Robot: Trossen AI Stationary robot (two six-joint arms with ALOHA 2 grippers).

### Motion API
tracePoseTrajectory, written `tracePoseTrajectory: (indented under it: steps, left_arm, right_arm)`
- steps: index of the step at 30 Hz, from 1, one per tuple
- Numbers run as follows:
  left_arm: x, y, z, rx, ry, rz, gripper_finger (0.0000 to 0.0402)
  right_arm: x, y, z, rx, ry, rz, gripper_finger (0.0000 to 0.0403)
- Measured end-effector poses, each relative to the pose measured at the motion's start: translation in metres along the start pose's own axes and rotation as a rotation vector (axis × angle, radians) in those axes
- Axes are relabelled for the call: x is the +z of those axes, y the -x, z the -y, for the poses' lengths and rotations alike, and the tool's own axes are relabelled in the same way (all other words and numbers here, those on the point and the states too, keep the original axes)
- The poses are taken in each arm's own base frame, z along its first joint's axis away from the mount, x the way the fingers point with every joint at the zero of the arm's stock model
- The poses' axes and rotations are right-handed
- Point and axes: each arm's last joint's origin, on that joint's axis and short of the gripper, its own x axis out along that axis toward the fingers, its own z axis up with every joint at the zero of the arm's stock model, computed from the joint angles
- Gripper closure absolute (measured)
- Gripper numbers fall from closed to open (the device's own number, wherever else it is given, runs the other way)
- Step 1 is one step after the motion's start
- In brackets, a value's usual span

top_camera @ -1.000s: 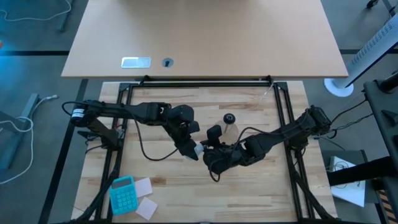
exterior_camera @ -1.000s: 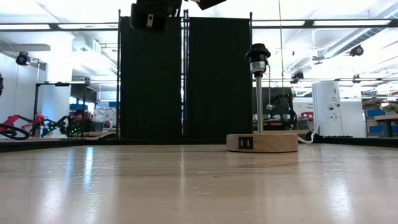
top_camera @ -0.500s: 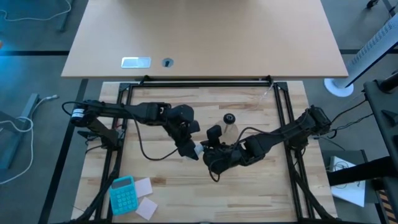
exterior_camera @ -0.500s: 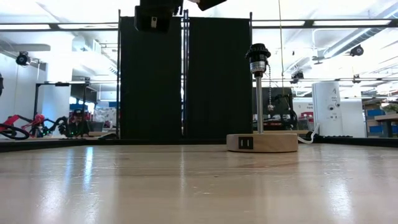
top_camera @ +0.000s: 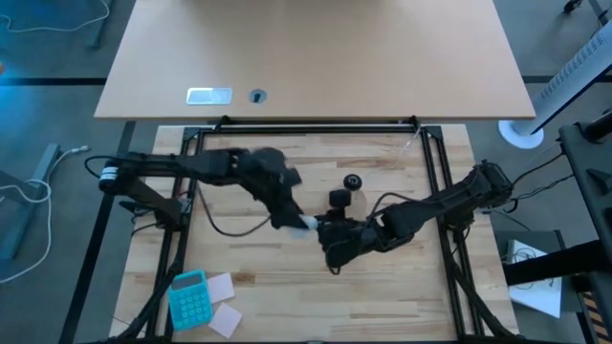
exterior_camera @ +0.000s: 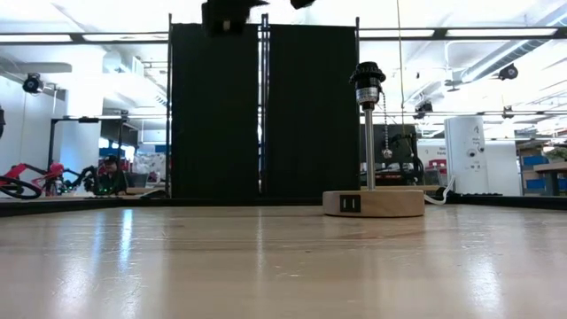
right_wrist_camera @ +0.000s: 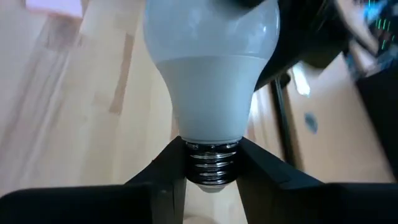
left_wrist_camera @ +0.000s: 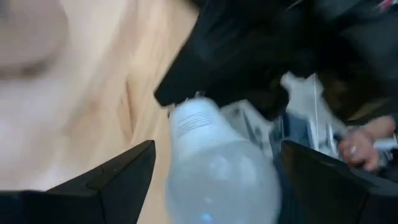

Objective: Screw lightbulb
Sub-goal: Insert the lightbulb into the lamp

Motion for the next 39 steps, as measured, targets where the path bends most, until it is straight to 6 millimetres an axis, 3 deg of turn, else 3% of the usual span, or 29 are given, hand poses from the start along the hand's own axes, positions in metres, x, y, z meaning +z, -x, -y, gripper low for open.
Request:
tracePoseTrajectory:
  steps: [5,9,15,19,23,32,39]
  left_arm:
    - [0.009,0.057,0.025,0.037,-0.151,0.379,0.0065]
    - [0.009,0.103,0.044,0.094,-0.251,0.685,0.0065]
    - [0.016,0.131,0.063,0.069,-0.385,0.977,0.0064]
    - [0.025,0.127,0.068,0.018,-0.418,1.058,0.0064]
    - [0.035,0.109,0.065,0.035,-0.473,1.077,0.0064]
    - [0.049,0.057,0.049,0.072,-0.536,0.967,0.0064]
    - [0.053,0.050,0.046,0.067,-0.524,0.975,0.0064]
  right_arm:
    - [-0.004,0.021,0.016,0.025,-0.196,0.001,0.0309]
    - [-0.003,0.048,0.042,0.017,-0.386,0.074,0.0309]
    - [-0.014,0.092,0.089,-0.028,-0.605,0.201,0.0310]
    - [-0.030,0.113,0.112,-0.090,-0.704,0.283,0.0309]
    - [-0.046,0.115,0.121,-0.133,-0.795,0.340,0.0311]
    - [-0.082,0.090,0.103,-0.118,-0.884,0.310,0.0311]
    - [-0.104,0.086,0.095,-0.085,-0.898,0.336,0.0309]
